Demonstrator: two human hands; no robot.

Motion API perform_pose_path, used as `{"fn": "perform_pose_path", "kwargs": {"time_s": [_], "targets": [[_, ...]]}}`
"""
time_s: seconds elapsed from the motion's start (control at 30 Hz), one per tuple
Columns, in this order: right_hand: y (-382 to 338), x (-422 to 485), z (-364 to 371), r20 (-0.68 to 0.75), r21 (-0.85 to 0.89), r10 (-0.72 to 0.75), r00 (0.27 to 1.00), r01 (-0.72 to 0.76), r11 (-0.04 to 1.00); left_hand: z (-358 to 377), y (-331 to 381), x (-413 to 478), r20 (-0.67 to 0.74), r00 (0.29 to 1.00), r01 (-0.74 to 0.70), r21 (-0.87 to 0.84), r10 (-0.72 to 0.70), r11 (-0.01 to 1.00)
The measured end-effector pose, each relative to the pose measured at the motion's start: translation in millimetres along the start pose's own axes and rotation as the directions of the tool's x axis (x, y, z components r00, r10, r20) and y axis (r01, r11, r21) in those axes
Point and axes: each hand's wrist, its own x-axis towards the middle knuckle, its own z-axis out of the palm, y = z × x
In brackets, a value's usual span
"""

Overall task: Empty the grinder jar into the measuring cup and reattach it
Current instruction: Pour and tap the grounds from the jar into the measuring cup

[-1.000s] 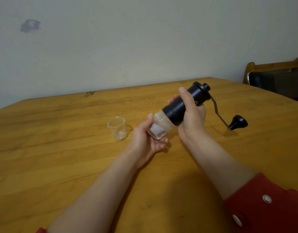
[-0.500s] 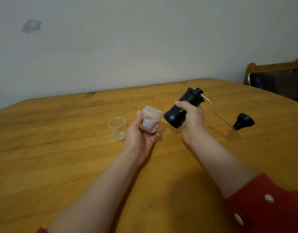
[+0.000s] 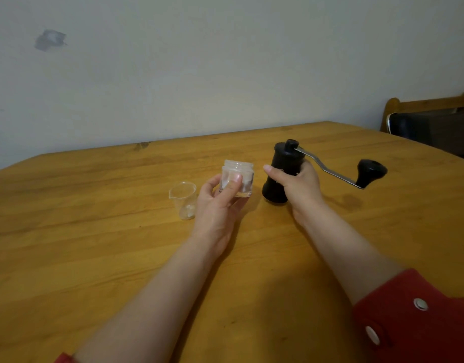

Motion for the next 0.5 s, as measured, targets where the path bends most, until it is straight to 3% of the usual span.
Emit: {"fn": "perform_pose_path", "kwargs": {"time_s": [0.5], "targets": [[6.9, -5.1, -1.7, 0.096, -0.115, -0.086, 0.992, 0.097, 0.989, -4.7, -4.5, 2.7, 0.02, 1.0, -0.018, 0.081, 0.017, 0.997]]}}
